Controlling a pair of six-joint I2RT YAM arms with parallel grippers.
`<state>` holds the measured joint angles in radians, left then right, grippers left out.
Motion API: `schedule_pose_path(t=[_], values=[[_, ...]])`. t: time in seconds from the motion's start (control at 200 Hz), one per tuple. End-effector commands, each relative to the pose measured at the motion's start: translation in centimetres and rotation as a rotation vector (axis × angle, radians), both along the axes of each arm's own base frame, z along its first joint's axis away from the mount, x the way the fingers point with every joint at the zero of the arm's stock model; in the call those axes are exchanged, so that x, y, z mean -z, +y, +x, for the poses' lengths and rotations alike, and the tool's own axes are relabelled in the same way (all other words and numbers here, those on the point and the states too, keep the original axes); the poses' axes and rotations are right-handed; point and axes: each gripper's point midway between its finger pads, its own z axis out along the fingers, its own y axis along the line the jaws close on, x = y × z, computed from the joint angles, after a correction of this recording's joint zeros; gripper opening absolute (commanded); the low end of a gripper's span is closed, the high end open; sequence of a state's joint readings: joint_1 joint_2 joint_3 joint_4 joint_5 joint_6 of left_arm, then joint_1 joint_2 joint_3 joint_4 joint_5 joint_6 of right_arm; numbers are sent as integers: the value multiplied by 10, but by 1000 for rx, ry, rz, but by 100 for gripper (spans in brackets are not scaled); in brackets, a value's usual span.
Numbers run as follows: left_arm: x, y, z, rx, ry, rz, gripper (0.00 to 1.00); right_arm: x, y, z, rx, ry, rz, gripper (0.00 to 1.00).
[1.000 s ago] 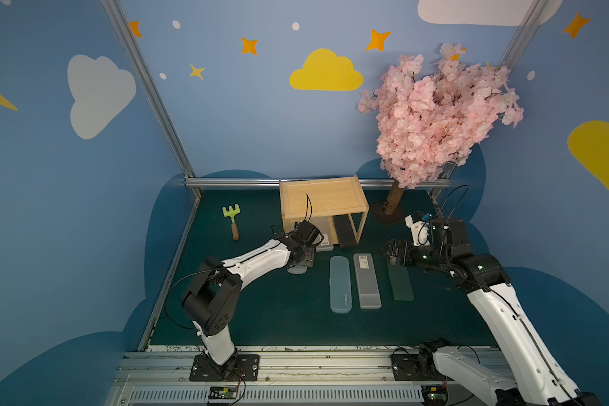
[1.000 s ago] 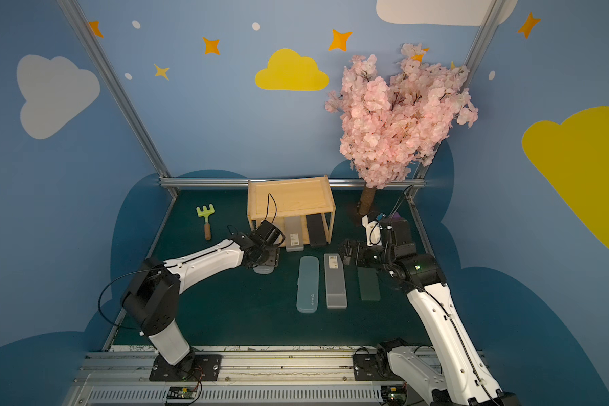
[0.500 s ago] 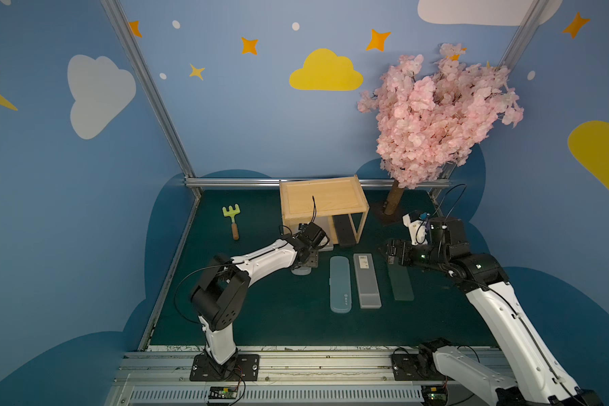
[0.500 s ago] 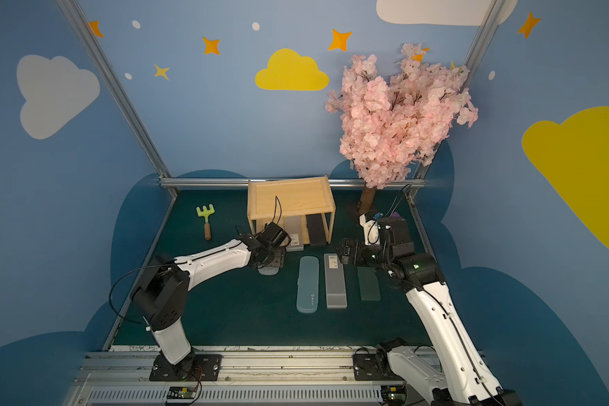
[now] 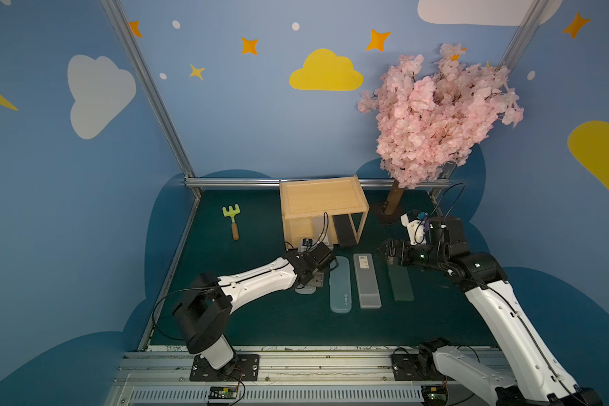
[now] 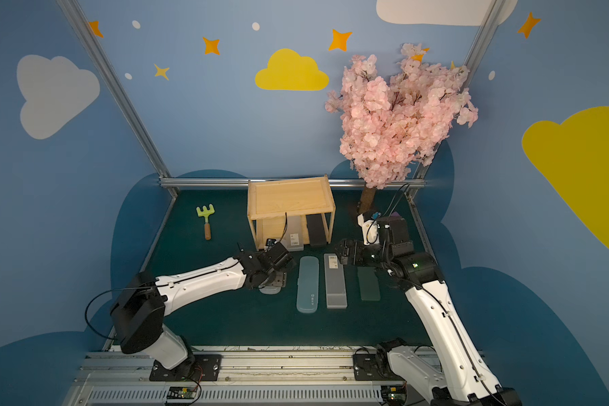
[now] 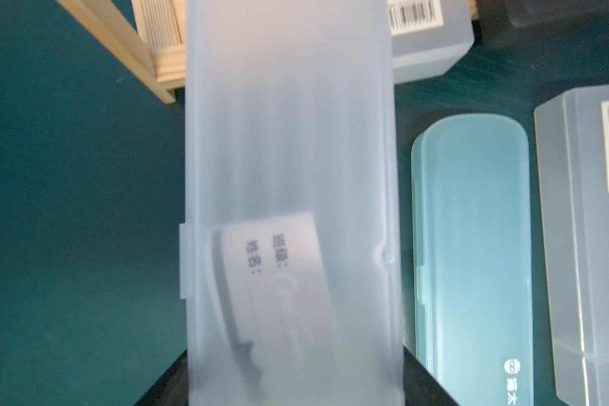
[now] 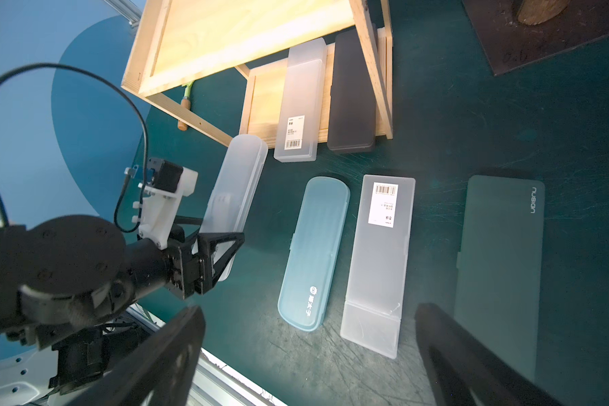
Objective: Remove the pencil cases from the shelf
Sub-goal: Place the pencil case at the center of the board.
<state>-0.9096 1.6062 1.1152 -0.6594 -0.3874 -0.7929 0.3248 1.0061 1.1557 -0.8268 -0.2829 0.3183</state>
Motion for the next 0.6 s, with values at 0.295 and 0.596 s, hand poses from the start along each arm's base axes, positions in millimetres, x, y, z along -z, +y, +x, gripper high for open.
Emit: schedule_pose_path(t=[0.295, 0.596], values=[[28, 5, -69, 31, 99, 4, 63, 3, 2, -15, -12, 25, 30, 98], [49, -1, -59, 35, 113, -26, 64, 2, -8, -33, 22, 33, 25, 98]])
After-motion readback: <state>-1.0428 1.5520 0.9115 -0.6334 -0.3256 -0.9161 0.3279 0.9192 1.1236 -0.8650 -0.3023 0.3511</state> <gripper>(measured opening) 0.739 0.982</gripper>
